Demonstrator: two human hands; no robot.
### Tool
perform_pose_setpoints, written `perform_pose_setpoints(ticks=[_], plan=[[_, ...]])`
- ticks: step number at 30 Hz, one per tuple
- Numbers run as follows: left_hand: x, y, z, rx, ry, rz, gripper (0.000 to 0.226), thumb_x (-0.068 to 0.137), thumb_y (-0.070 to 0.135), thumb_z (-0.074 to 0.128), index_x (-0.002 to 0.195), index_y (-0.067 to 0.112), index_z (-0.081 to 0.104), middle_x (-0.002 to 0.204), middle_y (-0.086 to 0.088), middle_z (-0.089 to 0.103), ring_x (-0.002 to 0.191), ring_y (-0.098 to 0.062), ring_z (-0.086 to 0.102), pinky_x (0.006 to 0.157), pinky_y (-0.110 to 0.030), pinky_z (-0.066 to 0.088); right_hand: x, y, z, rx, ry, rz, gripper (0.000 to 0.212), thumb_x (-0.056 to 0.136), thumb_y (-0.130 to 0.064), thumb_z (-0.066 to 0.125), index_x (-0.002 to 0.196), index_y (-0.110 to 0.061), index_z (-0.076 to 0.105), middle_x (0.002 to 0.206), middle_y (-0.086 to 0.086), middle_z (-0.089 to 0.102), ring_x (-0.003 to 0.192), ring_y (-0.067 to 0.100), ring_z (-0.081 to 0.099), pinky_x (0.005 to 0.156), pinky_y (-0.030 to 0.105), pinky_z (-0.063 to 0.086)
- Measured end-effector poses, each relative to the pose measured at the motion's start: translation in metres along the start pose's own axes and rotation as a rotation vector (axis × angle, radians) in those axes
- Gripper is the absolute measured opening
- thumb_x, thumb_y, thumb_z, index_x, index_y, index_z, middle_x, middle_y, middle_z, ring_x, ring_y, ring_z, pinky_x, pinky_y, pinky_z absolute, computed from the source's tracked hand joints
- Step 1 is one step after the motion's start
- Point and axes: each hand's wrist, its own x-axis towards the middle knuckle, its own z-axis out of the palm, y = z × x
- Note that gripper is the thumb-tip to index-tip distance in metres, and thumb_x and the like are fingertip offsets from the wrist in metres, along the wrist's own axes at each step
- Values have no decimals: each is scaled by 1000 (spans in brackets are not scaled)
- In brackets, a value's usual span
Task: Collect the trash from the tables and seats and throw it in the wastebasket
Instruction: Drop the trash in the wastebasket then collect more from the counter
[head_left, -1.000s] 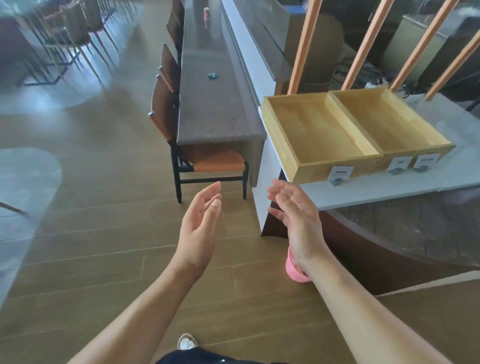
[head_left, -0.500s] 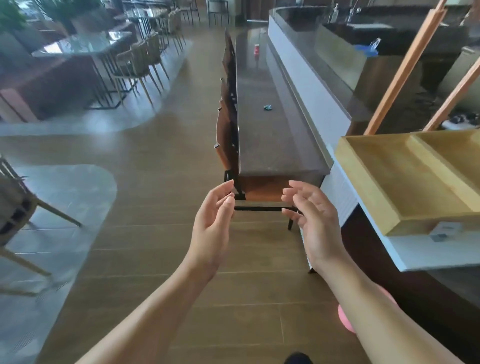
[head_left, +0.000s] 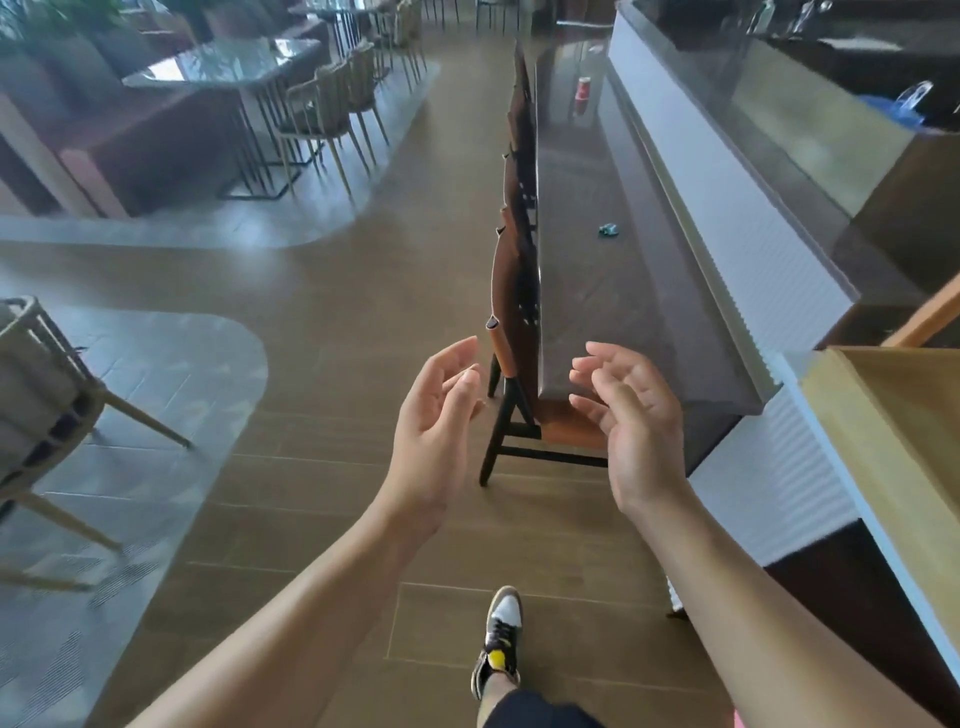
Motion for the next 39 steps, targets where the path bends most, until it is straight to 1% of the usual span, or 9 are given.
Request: perform_pose_setpoints(ticks=[6,11,17,22,25,28,32,36,39], plan=[[122,-21,-4,35,70,-41,37,95,38,55,130,30,67,132,16,69,125,-6,65,104,-41,57,129,41,44,43,-32,60,21,93,-28,62,104,-38,77,107,-2,77,110,20,72,98,45,58],[208,-29,-3,39,106,-68,35,95,36,54,127,31,68,129,16,70,126,-8,65,103,-41,57,218,57,70,58,-60,89,21,92,-26,63,107,-32,76,107,-1,77,104,17,73,95,43,58],[289,-44,0,20,96,-83,37,95,35,55,128,29,68,130,13,70,126,-11,65,105,-43,57,293,81,82,54,-24,109,23,91,-26,63,111,-28,76,107,-1,77,109,21,71,94,42,58],[358,-64,-6,15,41,-102,37,95,35,55,129,29,68,134,9,69,126,-11,65,106,-46,56,347,102,93,39,94,131,24,94,-23,61,114,-19,73,104,-1,77,104,17,72,91,39,60],[406,-78,-16,4,-5,-109,37,95,36,56,129,30,68,133,12,69,125,-11,66,106,-46,56,382,116,109,-1,131,118,18,104,-12,59,114,-18,73,101,-5,77,102,16,73,91,38,62],[455,-88,-28,-5,-96,-103,41,94,43,58,132,30,67,133,16,69,127,-8,65,105,-42,57,418,126,132,-16,175,114,22,106,-8,57,114,-20,73,103,-6,78,108,21,73,93,37,62],[531,-94,-55,-14,-246,-115,52,89,52,59,135,28,65,132,20,69,127,-6,65,103,-37,56,466,137,175,-48,235,90,19,105,-17,60,115,-24,73,107,-6,78,112,20,72,95,37,61],[604,-93,-75,-31,-314,-109,37,97,37,56,132,29,66,131,19,70,125,-7,66,102,-37,56,510,142,213,-46,312,49,18,96,-30,62,103,-38,77,105,-7,78,110,17,73,93,36,60],[646,-94,-79,-22,-384,-123,35,95,41,56,128,35,66,131,19,70,127,-8,65,104,-39,56,535,150,232,-58,361,63,17,95,-33,63,105,-37,76,107,-8,78,111,16,73,96,38,60]])
